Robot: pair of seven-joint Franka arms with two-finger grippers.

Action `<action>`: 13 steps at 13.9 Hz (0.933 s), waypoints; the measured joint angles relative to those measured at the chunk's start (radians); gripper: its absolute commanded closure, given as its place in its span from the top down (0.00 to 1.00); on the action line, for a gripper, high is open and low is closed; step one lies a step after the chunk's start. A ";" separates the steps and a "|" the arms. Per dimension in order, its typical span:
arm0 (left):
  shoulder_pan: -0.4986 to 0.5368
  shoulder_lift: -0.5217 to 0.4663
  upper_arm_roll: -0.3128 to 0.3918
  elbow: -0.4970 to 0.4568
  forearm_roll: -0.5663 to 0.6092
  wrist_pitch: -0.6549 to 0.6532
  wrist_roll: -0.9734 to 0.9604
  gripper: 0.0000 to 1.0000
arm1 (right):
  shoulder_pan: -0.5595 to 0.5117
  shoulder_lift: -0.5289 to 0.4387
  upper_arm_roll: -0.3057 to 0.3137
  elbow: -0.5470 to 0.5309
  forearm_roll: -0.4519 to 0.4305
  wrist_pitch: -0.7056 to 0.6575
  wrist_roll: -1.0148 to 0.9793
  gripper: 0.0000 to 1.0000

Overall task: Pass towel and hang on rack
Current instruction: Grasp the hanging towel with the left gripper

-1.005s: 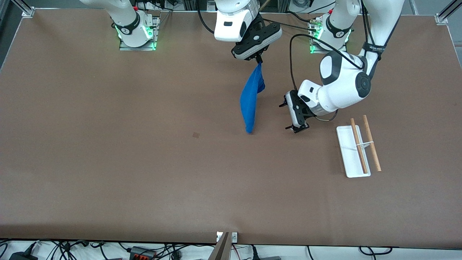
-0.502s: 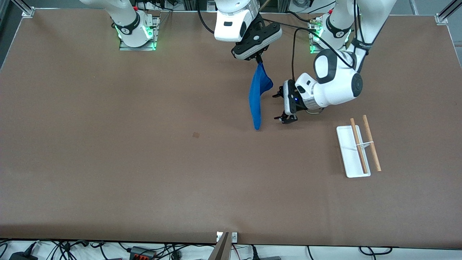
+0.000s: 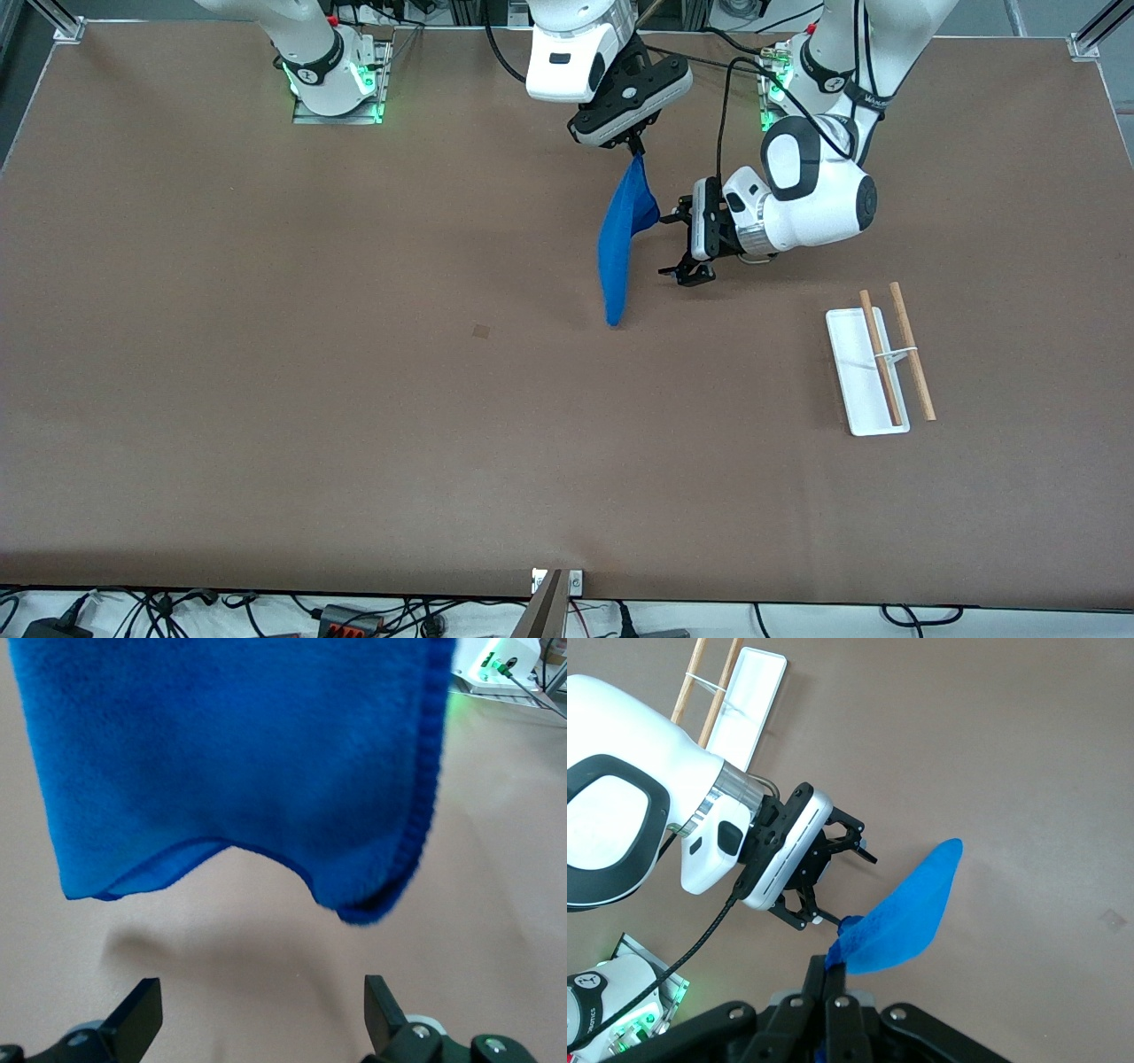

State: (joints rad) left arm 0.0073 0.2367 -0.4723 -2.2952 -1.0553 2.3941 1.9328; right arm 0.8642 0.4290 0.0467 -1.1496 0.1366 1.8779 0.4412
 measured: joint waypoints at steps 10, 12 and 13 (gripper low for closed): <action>0.002 -0.082 -0.044 -0.006 -0.097 -0.081 0.024 0.44 | 0.000 0.000 0.000 0.000 0.000 0.000 0.000 0.00; 0.003 -0.083 -0.045 -0.006 -0.129 -0.081 0.042 0.22 | 0.001 0.000 0.000 0.000 0.000 0.000 0.000 0.00; 0.003 -0.083 -0.045 -0.007 -0.136 -0.081 0.047 0.15 | 0.001 0.000 0.000 0.000 0.000 0.000 0.000 0.00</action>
State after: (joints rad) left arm 0.0099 0.1538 -0.5176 -2.3022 -1.1914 2.3128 1.9796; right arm 0.8648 0.4290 0.0466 -1.1496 0.1363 1.8779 0.4412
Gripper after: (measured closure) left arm 0.454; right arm 0.982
